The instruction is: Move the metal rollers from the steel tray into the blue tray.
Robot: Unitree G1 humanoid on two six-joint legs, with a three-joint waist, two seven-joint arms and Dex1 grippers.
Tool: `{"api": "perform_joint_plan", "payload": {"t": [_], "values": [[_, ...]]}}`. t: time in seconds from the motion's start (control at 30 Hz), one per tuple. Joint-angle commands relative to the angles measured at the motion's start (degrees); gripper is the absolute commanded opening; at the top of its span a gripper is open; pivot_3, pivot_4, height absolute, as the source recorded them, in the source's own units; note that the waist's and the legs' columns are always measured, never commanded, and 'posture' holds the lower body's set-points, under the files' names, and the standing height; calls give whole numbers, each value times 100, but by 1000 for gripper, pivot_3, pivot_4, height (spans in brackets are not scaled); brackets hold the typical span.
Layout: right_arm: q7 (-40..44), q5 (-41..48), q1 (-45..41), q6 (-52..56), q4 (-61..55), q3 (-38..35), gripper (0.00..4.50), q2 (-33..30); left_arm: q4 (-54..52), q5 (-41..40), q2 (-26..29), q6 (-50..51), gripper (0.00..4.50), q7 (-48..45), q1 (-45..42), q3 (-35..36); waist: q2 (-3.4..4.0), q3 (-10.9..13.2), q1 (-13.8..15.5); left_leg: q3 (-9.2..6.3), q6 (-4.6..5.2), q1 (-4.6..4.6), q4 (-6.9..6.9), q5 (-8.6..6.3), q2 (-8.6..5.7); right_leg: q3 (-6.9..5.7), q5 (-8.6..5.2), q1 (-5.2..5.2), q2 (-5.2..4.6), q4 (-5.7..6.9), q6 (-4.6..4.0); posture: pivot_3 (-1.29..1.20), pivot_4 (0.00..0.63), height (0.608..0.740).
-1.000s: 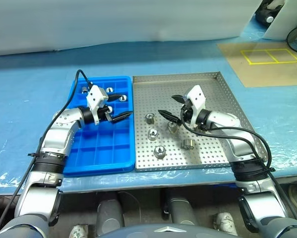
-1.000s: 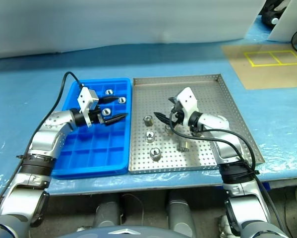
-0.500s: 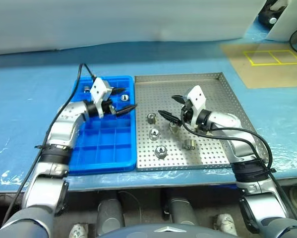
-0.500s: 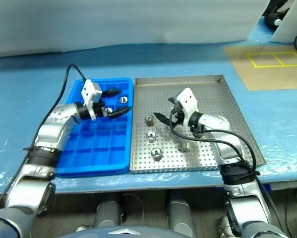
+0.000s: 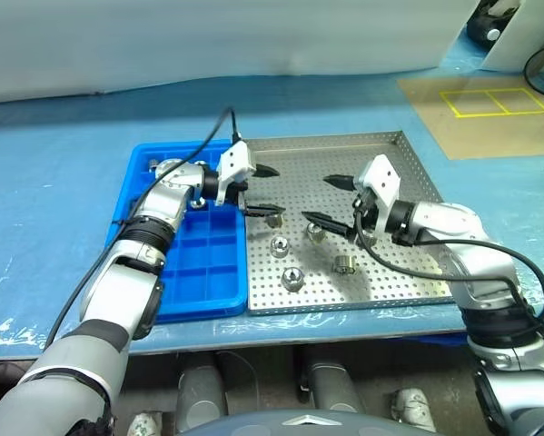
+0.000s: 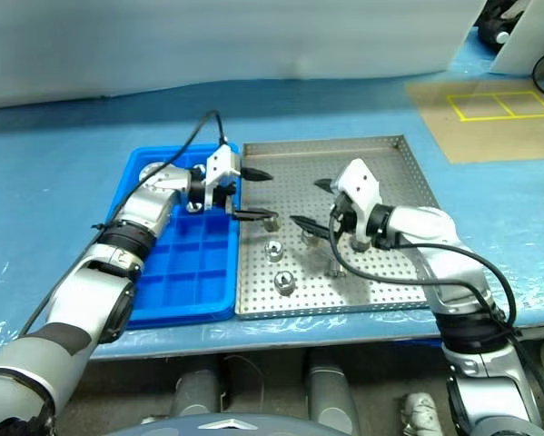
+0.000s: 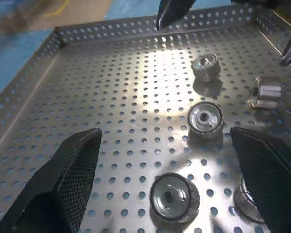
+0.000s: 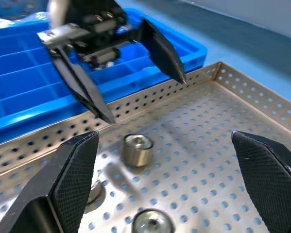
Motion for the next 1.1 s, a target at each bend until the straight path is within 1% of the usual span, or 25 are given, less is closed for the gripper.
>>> {"api": "perform_joint_plan", "payload": {"t": [0.03, 0.13, 0.23, 0.37, 0.43, 0.53, 0.63, 0.77, 0.93, 0.97, 1.03, 1.1], "values": [[-299, 128, 237, 204, -568, -290, 4500, -41, 429, 218, -176, -394, 4459, -293, -351, -113, 0, 0, -5, 1, 1, 0, 1, 0, -1, 2, 0, 0, 0, -1, 0, -481, 150, 740], [-589, 161, 429, 358, -794, -393, 4500, 32, 931, 401, -327, -482, 4459, -255, -605, -103, -1, 0, -18, 2, 1, 0, 3, -1, -4, 9, 1, 1, 0, -2, 2, -519, 150, 740], [-775, 219, 628, 471, -1015, -477, 4500, 54, 1348, 738, -353, -638, 4459, -99, -860, -184, -1, -1, -76, 3, 1, 3, 3, -1, -4, 13, 2, 1, 1, -3, 3, -536, 150, 740], [-996, 235, 856, 539, -1201, -545, 4500, 50, 1676, 1107, -248, -755, 4459, 0, -1155, -252, -1, -1, -164, 3, 9, -3, 2, -6, -5, 13, 3, 3, 1, -20, 6, -560, 150, 740], [-1063, 253, 903, 551, -1226, -553, 4500, 61, 1787, 1407, -160, -920, 4459, 113, -1229, -397, -1, -1, -191, 5, 17, -4, 2, -10, -6, 14, 5, 5, 1, -31, 9, -564, 150, 740], [-1131, 252, 948, 540, -1239, -522, 4500, 56, 1885, 1809, -73, -1194, 4459, 274, -1266, -609, -1, -1, -203, 7, 22, -5, 1, -14, -6, 16, 6, 6, 1, -40, 10, -567, 150, 740], [-1187, 267, 979, 548, -1262, -511, 4500, 58, 1924, 2012, -41, -1366, 4459, 292, -1286, -682, -1, -1, -207, 8, 26, -1, 0, -16, -7, 16, 6, 15, 0, -46, 10, -569, 150, 740], [-1257, 263, 1043, 537, -1287, -485, 4500, 65, 1950, 2110, -68, -1437, 4459, 220, -1292, -667, -1, -1, -217, 8, 25, 18, 0, -16, -6, 15, 5, 32, 1, -47, 10, -572, 150, 740], [-1320, 224, 1059, 489, -1242, -444, 4500, 90, 1997, 2424, -83, -1488, 4459, 401, -1210, -854, -3, -1, -279, 8, 28, 63, -1, -19, -7, 15, 3, 80, 0, -57, 14, -577, 150, 740], [-1334, 199, 1060, 474, -1232, -438, 4500, 81, 2005, 2421, -96, -1446, 4459, 393, -1208, -840, -3, -2, -293, 9, 27, 68, -1, -19, -7, 15, 1, 85, 0, -57, 17, -578, 150, 740], [-1352, 171, 1073, 454, -1226, -427, 4500, 71, 2013, 2433, -109, -1420, 4459, 395, -1204, -822, -3, -2, -311, 9, 27, 78, -1, -19, -8, 16, -19, 92, 0, -56, 50, -580, 150, 740], [-1368, 154, 1099, 441, -1236, -422, 4500, 71, 2016, 2454, -115, -1417, 4459, 361, -1197, -816, -3, -2, -317, 9, 26, 83, -1, -18, -9, 16, -22, 96, -1, -57, 55, -581, 150, 740]]}}
